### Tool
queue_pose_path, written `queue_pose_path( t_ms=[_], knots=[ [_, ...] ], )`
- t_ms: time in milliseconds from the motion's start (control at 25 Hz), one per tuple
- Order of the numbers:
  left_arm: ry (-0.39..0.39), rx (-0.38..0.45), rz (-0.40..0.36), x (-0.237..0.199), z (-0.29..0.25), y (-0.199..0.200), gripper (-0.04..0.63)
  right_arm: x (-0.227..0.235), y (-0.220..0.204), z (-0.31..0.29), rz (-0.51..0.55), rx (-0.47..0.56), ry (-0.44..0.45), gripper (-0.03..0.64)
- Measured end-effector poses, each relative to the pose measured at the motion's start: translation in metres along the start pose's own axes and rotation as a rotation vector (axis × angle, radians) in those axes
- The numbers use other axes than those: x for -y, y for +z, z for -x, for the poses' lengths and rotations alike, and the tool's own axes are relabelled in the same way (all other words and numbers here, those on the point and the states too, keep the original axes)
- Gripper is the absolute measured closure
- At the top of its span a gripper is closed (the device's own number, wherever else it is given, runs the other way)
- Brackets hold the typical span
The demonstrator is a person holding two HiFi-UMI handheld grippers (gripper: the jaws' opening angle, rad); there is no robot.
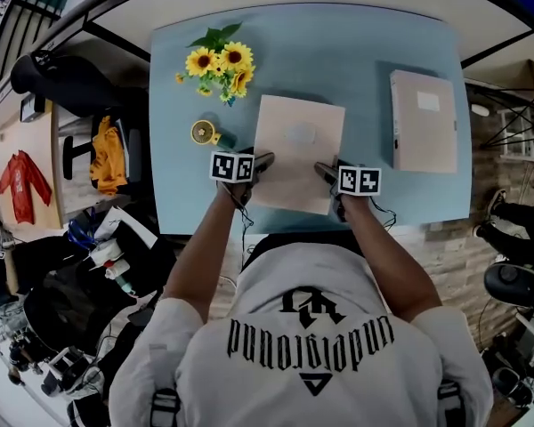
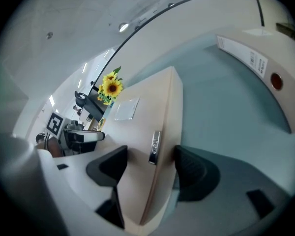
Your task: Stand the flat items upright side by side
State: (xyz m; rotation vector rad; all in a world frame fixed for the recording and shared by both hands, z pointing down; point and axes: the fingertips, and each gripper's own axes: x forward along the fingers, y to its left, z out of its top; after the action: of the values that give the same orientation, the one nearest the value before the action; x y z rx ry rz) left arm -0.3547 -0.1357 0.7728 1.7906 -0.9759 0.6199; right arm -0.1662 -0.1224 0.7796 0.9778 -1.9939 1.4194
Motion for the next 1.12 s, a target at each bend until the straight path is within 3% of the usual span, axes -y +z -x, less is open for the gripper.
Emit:
queue_pose_path(
  t_ms=[200,480,720,1120],
  knots=[
    [0.014,0.036,-0.018,0.030,-0.003,0.012,0.305,0.013,0.021,0.025,0.104,0.000,-0.009,0.313],
    [0.068,0.146,-0.130,0.073,-0.005,0.072,0.305,0.019,0.091,0.064,0.322,0.091,-0.023,0.316],
    [0.163,0.272,-0.265,0.104,0.000,0.130,0.301,0.019,0.157,0.097,0.540,0.193,-0.080,0.325],
    [0.302,0.449,-0.386,0.129,-0.014,0.196,0.295,0.033,0.239,0.120,0.829,0.367,-0.169,0.331]
  ],
)
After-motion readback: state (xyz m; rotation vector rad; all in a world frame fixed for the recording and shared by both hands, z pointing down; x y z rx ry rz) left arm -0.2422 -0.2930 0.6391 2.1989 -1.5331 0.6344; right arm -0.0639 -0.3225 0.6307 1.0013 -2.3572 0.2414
